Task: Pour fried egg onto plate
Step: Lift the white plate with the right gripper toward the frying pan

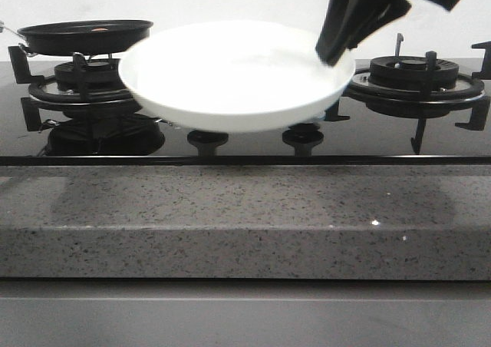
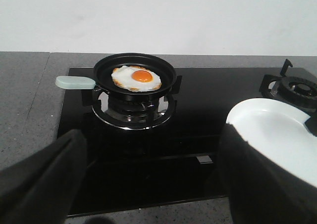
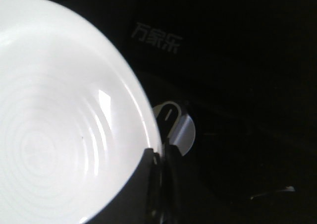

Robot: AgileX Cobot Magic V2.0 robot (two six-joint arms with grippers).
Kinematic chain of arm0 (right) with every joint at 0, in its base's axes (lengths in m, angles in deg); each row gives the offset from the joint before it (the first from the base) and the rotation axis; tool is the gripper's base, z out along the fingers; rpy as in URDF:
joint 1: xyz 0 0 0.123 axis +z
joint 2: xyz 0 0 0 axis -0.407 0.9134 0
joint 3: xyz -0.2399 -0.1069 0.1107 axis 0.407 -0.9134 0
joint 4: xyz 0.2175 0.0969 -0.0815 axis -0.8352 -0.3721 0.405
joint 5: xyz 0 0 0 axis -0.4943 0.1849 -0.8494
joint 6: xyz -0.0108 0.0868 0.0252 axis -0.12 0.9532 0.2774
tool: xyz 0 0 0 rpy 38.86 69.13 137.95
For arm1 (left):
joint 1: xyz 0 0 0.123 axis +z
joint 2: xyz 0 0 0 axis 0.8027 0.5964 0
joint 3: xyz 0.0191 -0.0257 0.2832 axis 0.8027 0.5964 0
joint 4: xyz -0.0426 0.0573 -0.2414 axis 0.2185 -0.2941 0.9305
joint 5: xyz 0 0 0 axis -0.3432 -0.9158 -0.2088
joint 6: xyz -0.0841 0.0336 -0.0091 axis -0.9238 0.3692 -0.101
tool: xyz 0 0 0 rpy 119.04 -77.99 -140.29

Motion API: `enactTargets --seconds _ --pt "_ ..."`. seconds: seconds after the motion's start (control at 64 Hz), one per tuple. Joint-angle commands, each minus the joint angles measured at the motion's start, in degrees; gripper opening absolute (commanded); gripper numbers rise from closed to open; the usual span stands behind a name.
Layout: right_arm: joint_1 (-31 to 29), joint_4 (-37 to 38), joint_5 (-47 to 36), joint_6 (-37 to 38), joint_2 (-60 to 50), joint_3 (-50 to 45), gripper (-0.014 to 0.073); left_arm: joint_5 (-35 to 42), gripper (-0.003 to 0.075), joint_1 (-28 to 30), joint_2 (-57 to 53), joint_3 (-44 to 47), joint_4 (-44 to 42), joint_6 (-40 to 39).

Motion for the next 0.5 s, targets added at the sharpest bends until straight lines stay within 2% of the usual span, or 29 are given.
enactTargets --seconds 0.0,0.485 --pt "0.0 -1.5 -5.1 -0.6 -1.8 0.4 -0.0054 4.9 0.0545 -0.4 1.0 -2.0 0.5 -0.1" --pt "0.0 -1.2 -5.7 -0.6 -0.9 0.3 -0.0054 4.9 0.0545 -0.4 1.0 -2.0 0.5 -0.1"
